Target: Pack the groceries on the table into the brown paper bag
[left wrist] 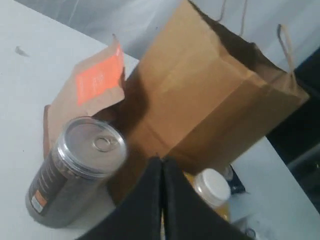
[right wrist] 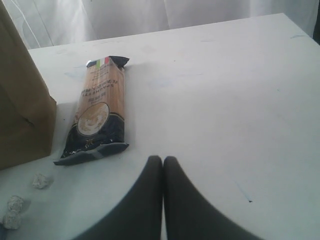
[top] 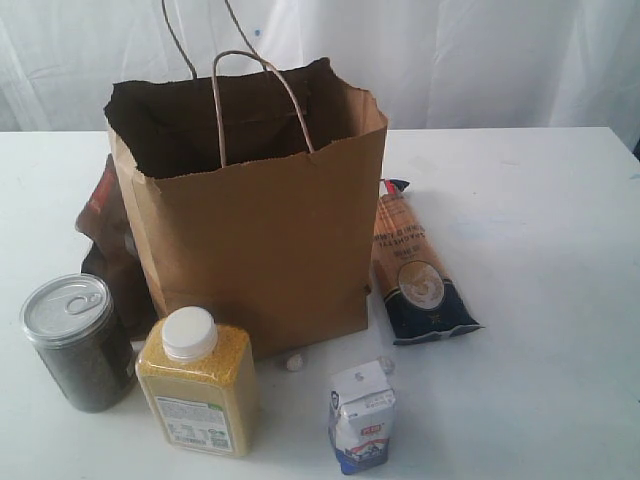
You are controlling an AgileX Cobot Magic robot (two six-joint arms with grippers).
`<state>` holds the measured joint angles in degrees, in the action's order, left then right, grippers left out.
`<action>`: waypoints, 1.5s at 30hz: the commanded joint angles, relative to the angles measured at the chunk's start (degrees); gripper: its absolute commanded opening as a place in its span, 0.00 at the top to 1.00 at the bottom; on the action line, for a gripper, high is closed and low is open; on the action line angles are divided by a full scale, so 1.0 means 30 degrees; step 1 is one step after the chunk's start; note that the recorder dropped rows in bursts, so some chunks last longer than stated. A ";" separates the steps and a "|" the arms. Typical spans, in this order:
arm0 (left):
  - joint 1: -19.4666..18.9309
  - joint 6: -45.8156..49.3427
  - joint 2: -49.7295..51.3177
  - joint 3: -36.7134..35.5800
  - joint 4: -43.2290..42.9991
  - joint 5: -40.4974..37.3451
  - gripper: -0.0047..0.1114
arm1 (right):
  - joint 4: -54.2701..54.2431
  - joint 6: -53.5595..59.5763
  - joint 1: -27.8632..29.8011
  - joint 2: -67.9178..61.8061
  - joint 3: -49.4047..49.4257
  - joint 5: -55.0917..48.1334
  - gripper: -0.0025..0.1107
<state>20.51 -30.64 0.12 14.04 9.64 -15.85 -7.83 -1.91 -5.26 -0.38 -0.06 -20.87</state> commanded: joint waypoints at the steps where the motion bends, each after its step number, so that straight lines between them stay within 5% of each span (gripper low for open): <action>1: 0.0129 0.1902 0.1084 0.5088 0.0141 -0.7782 0.96 | 0.0072 0.0226 0.0130 0.0126 0.0021 0.0347 0.98; 8: 0.0129 0.7100 0.6436 1.1973 0.0141 -1.6207 0.96 | 0.0072 0.0226 0.0130 0.0126 0.0021 0.0347 0.98; 13: 0.0129 0.9813 1.1107 1.3931 0.0092 -1.8037 0.94 | 0.0072 0.0226 0.0130 0.0126 0.0021 0.0347 0.98; 16: 0.0129 1.0891 1.3814 1.4231 0.0092 -1.7742 0.77 | 0.0072 0.0226 0.0130 0.0126 0.0021 0.0347 0.98; 22: 0.0129 1.1365 1.8065 1.4231 -0.0603 -1.4894 0.13 | 0.0072 0.0226 0.0130 0.0126 0.0021 0.0347 0.98; 24: 0.0129 1.1510 1.9446 1.4231 -0.1014 -1.4333 0.05 | 0.0072 0.0226 0.0130 0.0126 0.0021 0.0347 0.98; 45: 0.0129 1.1706 2.5198 1.4231 -0.3338 -1.0100 0.05 | 0.0072 0.0226 0.0130 0.0126 0.0021 0.0381 0.98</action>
<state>20.66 4.32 75.27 56.42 -0.30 -46.69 -7.83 -1.91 -5.26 -0.38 -0.06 -20.74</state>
